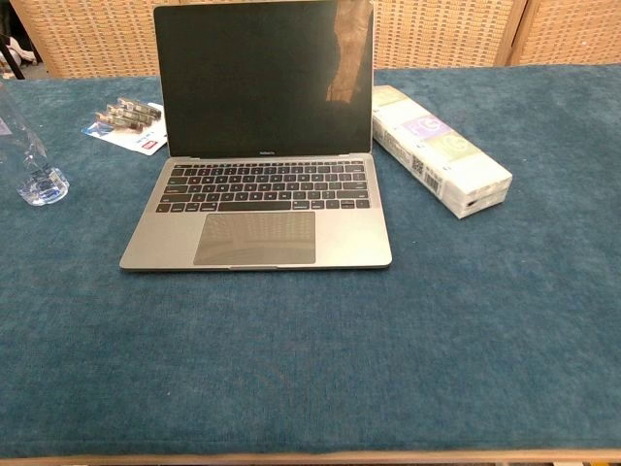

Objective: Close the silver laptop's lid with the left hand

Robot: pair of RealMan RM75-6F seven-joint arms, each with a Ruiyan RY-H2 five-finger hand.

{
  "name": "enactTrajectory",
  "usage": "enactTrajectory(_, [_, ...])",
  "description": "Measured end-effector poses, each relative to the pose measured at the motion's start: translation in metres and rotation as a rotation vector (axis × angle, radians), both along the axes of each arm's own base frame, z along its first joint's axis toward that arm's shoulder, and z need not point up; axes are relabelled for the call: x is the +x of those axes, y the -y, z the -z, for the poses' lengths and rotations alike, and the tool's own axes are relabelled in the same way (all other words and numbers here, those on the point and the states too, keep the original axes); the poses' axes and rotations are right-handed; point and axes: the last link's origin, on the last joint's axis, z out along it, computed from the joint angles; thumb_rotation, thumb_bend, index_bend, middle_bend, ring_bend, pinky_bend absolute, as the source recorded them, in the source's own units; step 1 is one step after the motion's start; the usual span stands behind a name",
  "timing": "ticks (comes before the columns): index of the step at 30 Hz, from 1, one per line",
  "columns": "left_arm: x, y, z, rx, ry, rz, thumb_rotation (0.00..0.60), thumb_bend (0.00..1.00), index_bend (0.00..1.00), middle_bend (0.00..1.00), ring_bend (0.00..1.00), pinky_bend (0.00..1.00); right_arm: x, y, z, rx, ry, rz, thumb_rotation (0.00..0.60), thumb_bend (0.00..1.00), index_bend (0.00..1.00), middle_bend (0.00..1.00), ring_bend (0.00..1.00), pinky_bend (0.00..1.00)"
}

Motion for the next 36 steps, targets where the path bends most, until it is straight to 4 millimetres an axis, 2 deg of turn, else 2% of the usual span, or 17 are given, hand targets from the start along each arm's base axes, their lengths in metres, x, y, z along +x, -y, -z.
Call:
enactTrajectory(16, [0.003, -0.005, 0.006, -0.05, 0.022, 0.009, 0.599, 0.0, 0.0, 0.0, 0.0, 0.0, 0.0, 0.001, -0.001, -0.007, 0.007, 0.001, 0.6, 0.0, 0.0, 0.0, 0.0, 0.0])
enactTrajectory(17, [0.005, -0.007, 0.006, -0.055, 0.032, 0.014, 0.571, 0.0, 0.0, 0.0, 0.0, 0.0, 0.0, 0.0, -0.002, -0.009, 0.009, 0.0, 0.6, 0.0, 0.0, 0.0, 0.0, 0.0])
enactTrajectory(19, [0.009, -0.013, 0.006, -0.069, 0.057, 0.028, 0.403, 0.0, 0.0, 0.0, 0.0, 0.0, 0.001, 0.0, -0.004, -0.012, 0.014, -0.002, 0.6, 0.0, 0.0, 0.0, 0.0, 0.0])
enactTrajectory(21, [0.014, -0.022, 0.006, -0.093, 0.077, 0.043, 0.283, 0.0, 0.0, 0.0, 0.0, 0.0, 0.001, 0.0, -0.005, -0.015, 0.018, -0.004, 0.6, 0.0, 0.0, 0.0, 0.0, 0.0])
enactTrajectory(23, [0.021, -0.031, 0.006, -0.117, 0.106, 0.058, 0.208, 0.0, 0.0, 0.0, 0.0, 0.0, 0.002, 0.0, -0.007, -0.02, 0.023, -0.005, 0.6, 0.0, 0.0, 0.0, 0.0, 0.0])
enactTrajectory(25, [0.03, -0.047, 0.005, -0.147, 0.136, 0.079, 0.183, 0.0, 0.0, 0.0, 0.0, 0.0, 0.002, 0.0, -0.009, -0.024, 0.027, -0.006, 0.6, 0.0, 0.0, 0.0, 0.0, 0.0])
enactTrajectory(30, [0.058, -0.09, 0.006, -0.23, 0.198, 0.116, 0.165, 0.0, 0.0, 0.0, 0.0, 0.0, 0.001, 0.0, -0.012, -0.034, 0.03, 0.001, 0.6, 0.0, 0.0, 0.0, 0.0, 0.0])
enactTrajectory(35, [0.088, -0.138, 0.008, -0.314, 0.23, 0.131, 0.072, 0.0, 0.0, 0.0, 0.0, 0.0, -0.003, 0.003, -0.013, -0.036, 0.033, 0.021, 0.6, 0.0, 0.0, 0.0, 0.0, 0.0])
enactTrajectory(36, [0.094, -0.15, 0.009, -0.333, 0.232, 0.127, 0.068, 0.0, 0.0, 0.0, 0.0, 0.0, -0.004, 0.003, -0.013, -0.037, 0.033, 0.025, 0.6, 0.0, 0.0, 0.0, 0.0, 0.0])
